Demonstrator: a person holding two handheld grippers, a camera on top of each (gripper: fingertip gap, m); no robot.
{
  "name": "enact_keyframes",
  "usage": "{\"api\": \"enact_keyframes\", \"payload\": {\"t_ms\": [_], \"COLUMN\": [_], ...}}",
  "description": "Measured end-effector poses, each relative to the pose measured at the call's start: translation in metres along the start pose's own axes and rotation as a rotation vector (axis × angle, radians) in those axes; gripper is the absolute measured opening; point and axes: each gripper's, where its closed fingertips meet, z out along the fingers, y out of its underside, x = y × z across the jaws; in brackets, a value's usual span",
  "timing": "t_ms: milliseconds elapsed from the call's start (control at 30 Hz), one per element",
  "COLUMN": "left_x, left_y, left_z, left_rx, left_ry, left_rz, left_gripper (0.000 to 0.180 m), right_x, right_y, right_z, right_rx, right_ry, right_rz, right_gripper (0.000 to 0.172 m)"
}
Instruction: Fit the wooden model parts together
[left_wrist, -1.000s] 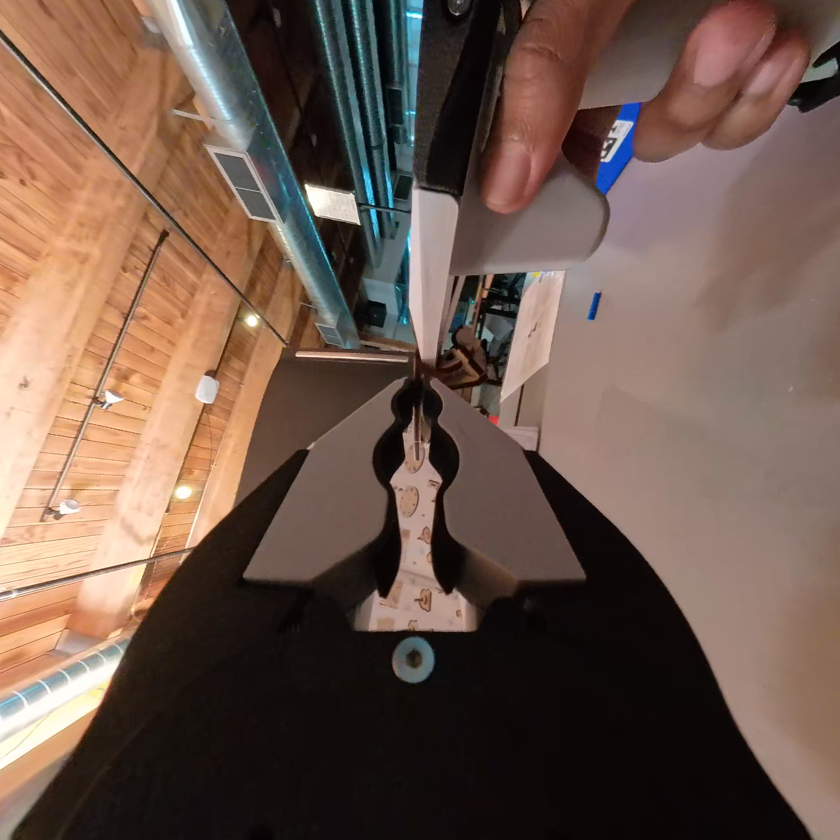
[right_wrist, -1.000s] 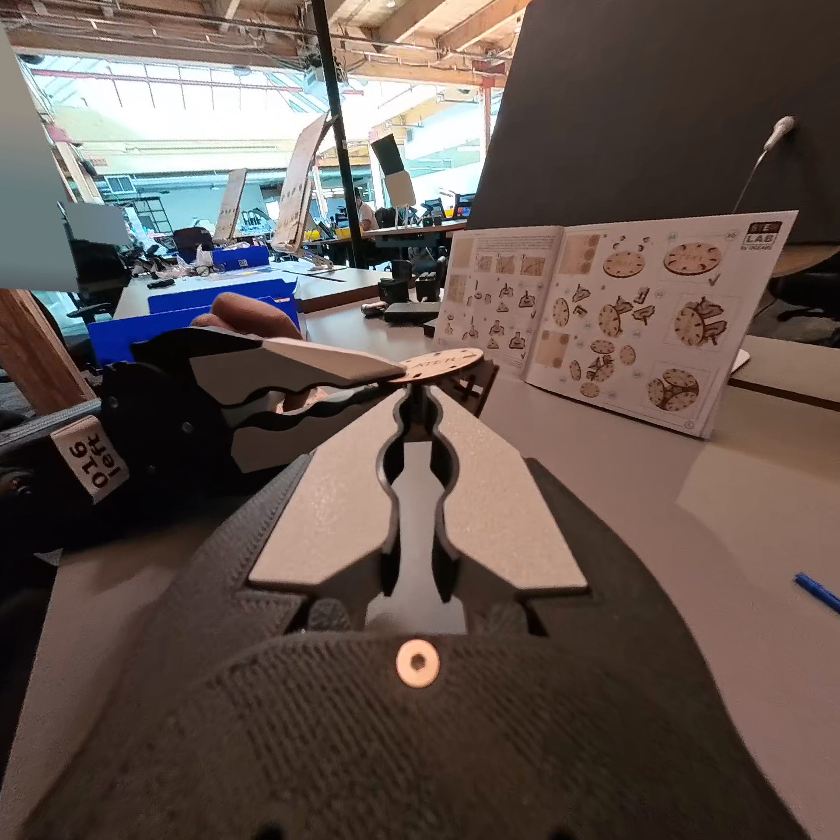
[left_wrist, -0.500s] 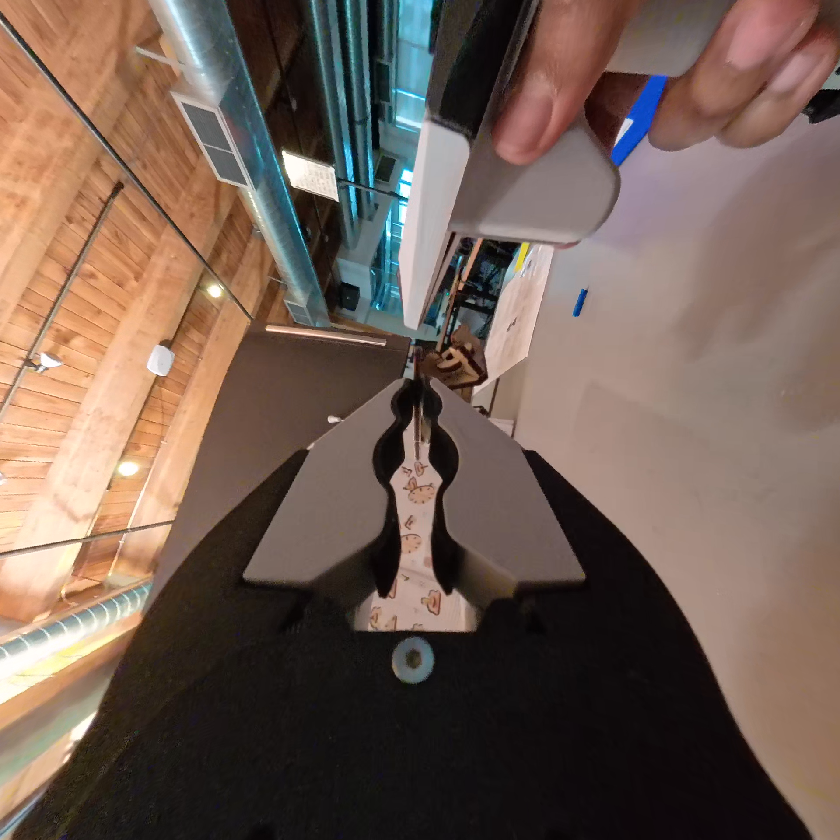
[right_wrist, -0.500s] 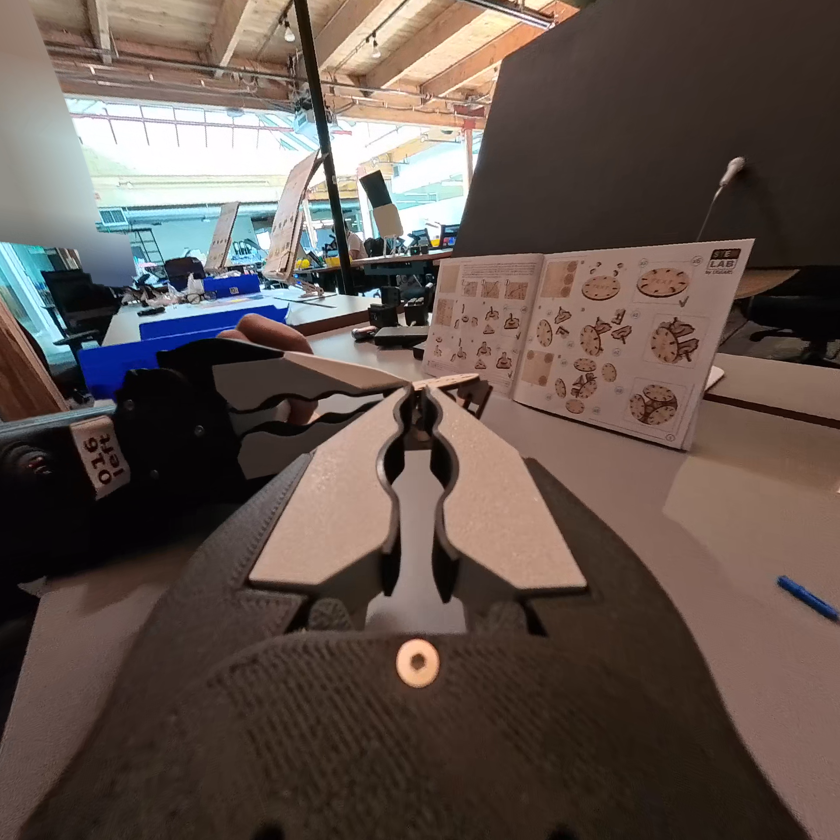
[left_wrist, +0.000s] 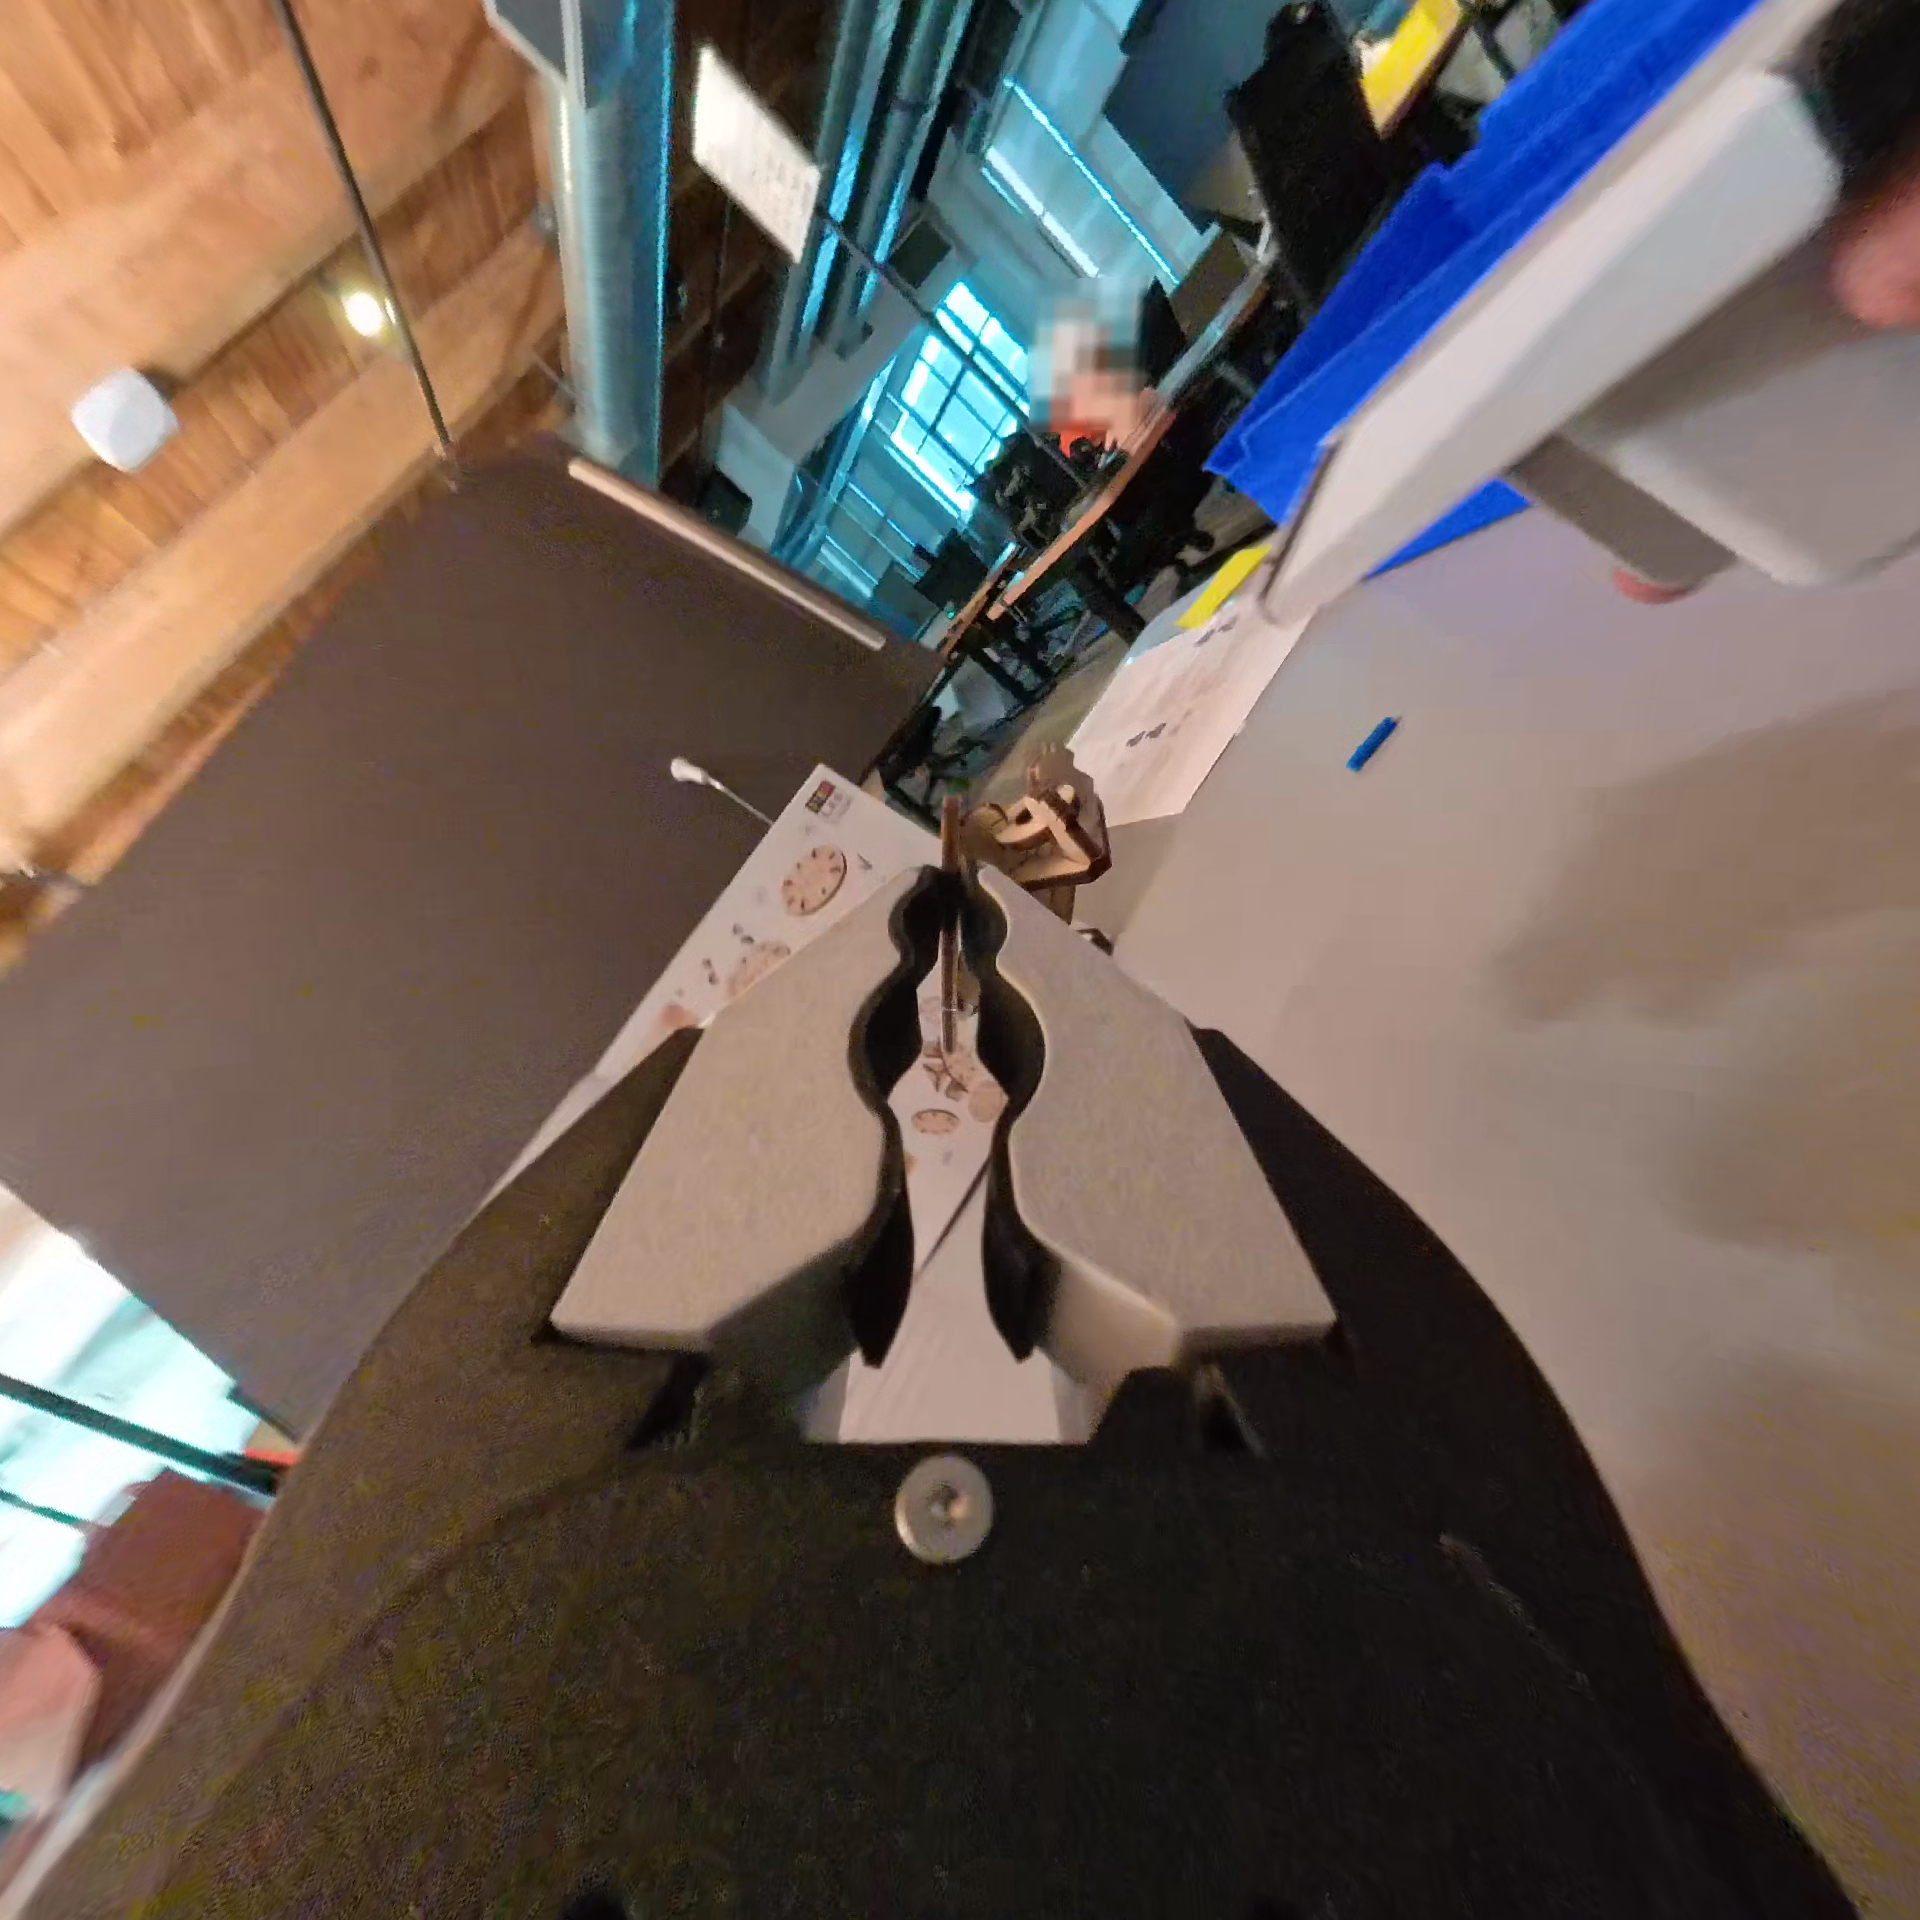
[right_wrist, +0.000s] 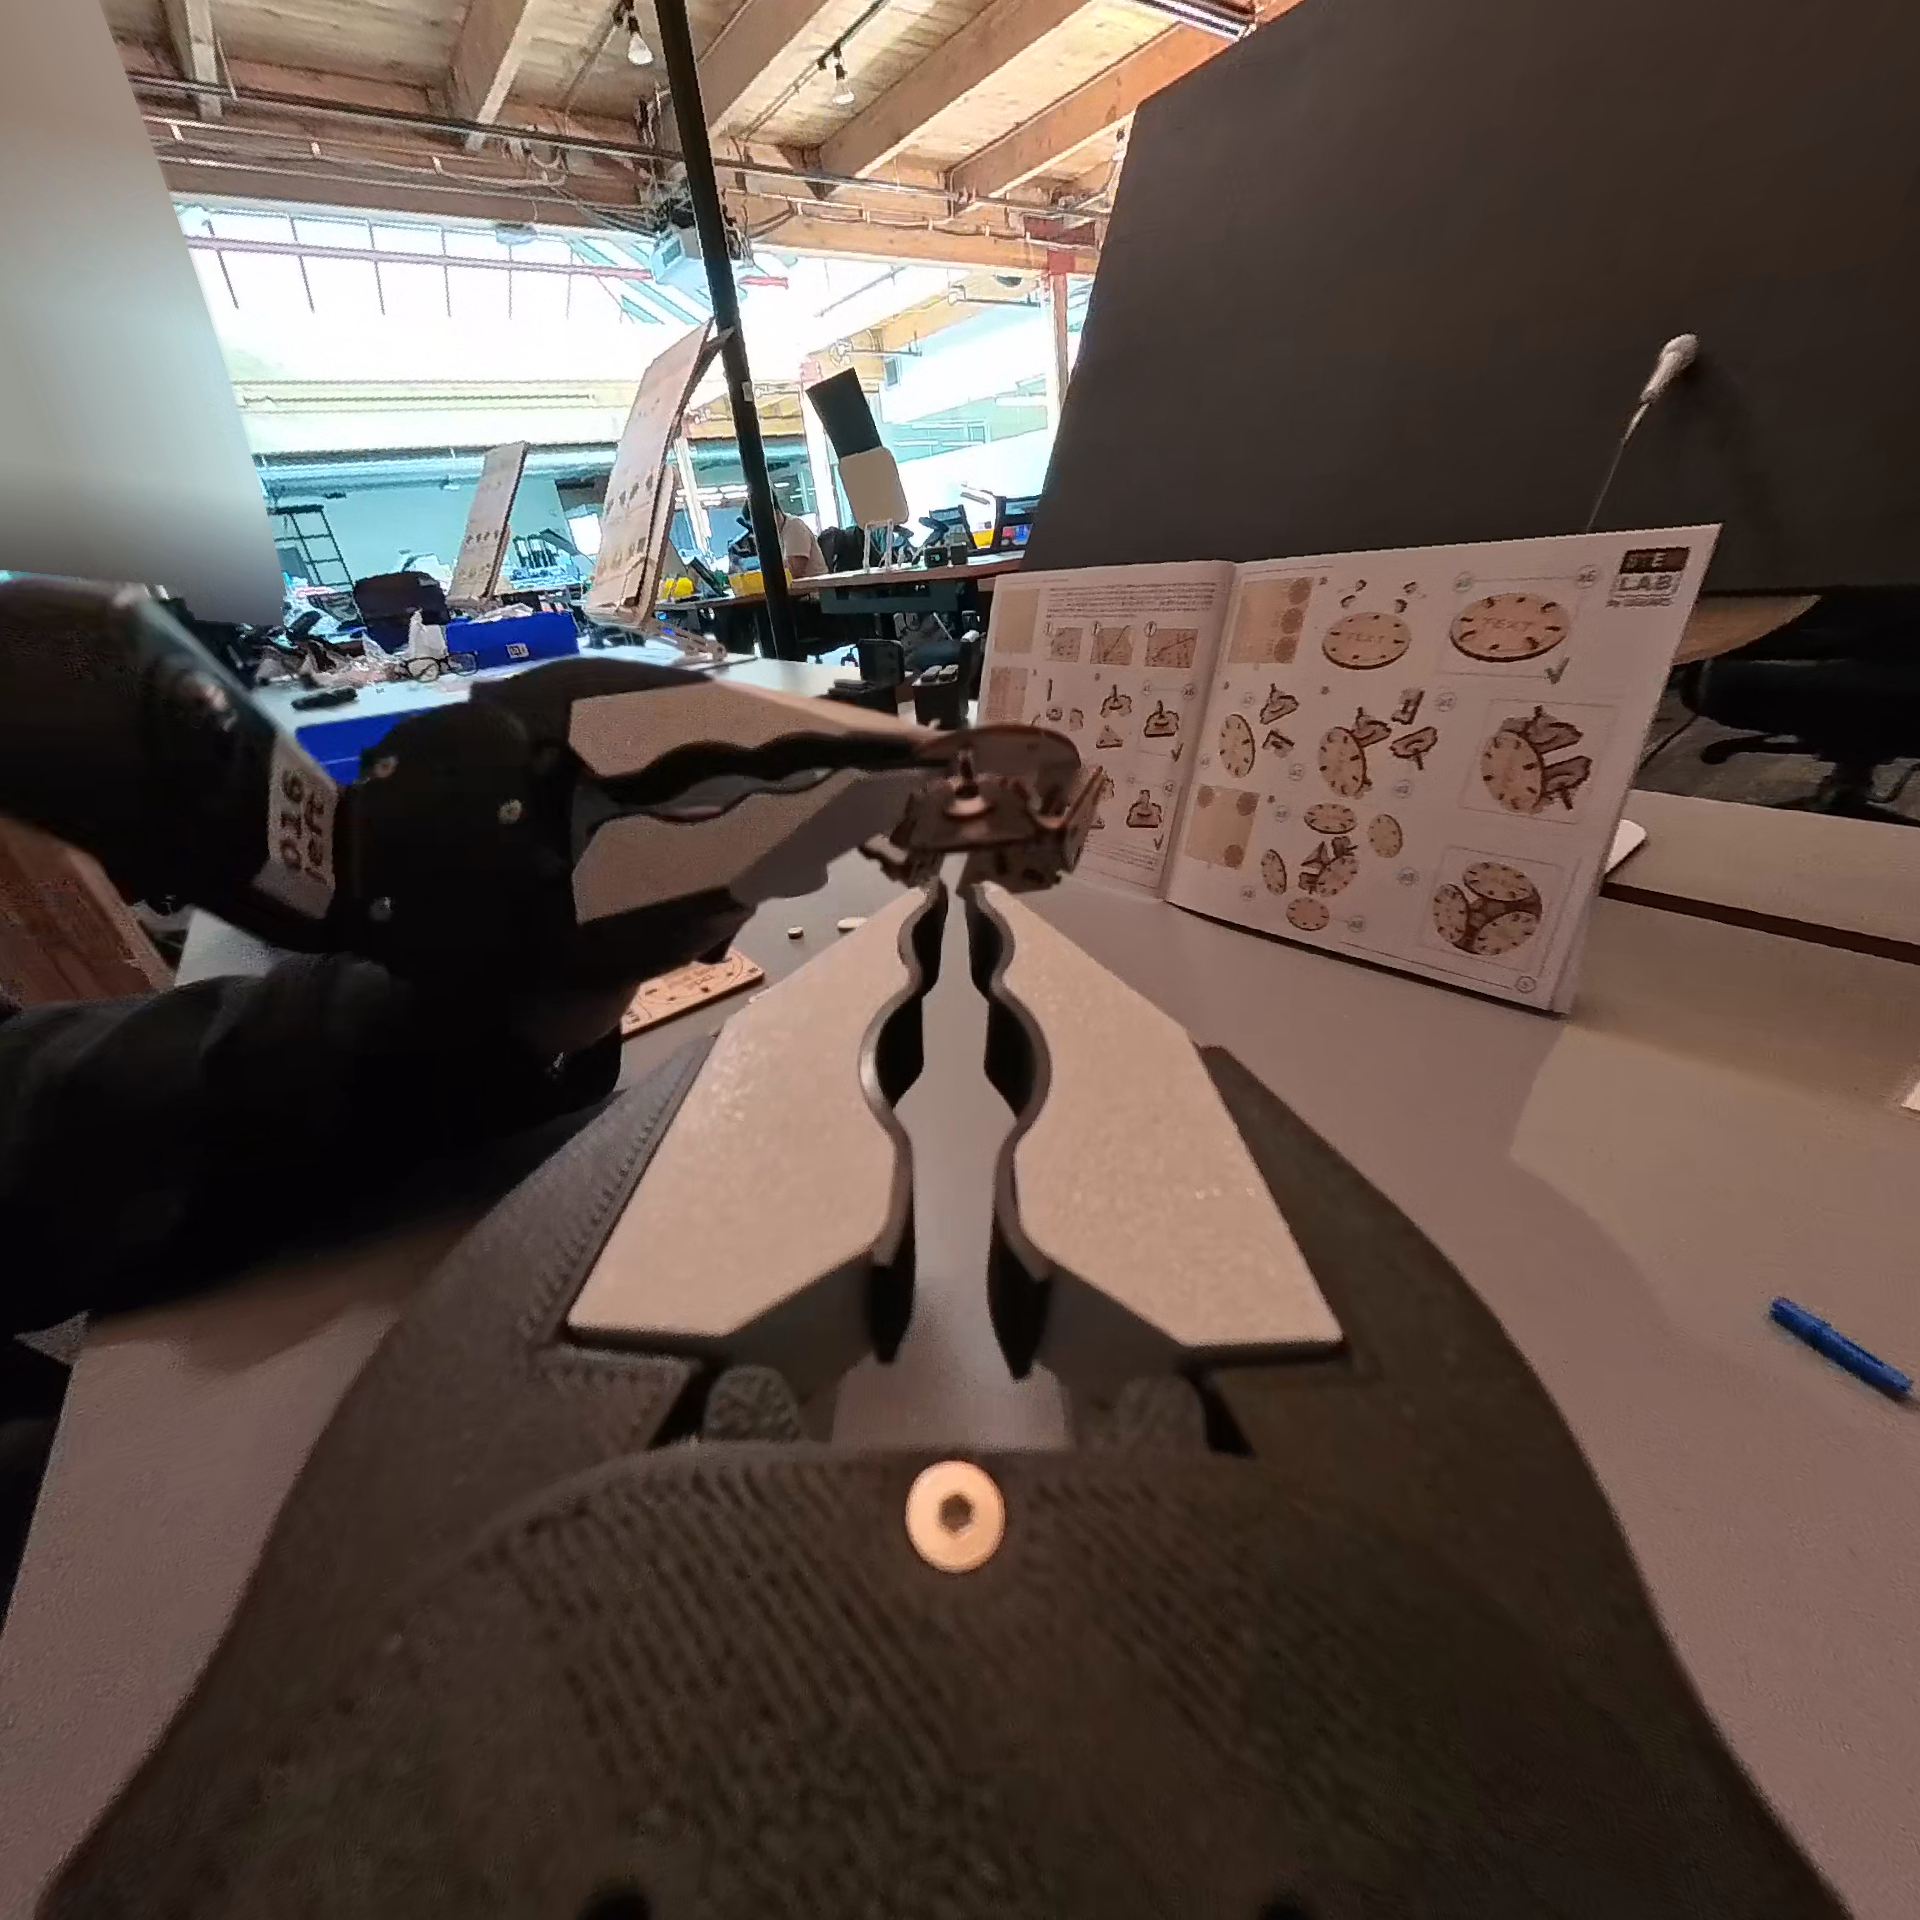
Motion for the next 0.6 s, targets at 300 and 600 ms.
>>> {"api": "enact_keyframes", "payload": {"t_ms": [300, 600], "left_x": [-0.013, -0.017], "left_y": [0.009, -0.006], "left_z": [-0.003, -0.009], "left_rx": [0.022, 0.095], "left_ry": [0.085, 0.203], "left_rz": [-0.377, -0.639], "left_gripper": [0.001, 0.001], "right_x": [0.000, -0.002], "right_y": [0.007, 0.011], "right_z": [0.003, 0.004], "right_rx": [-0.042, -0.061], "right_ry": [0.014, 0.015], "right_rz": [-0.027, -0.038], "right_gripper": [0.001, 0.001]}}
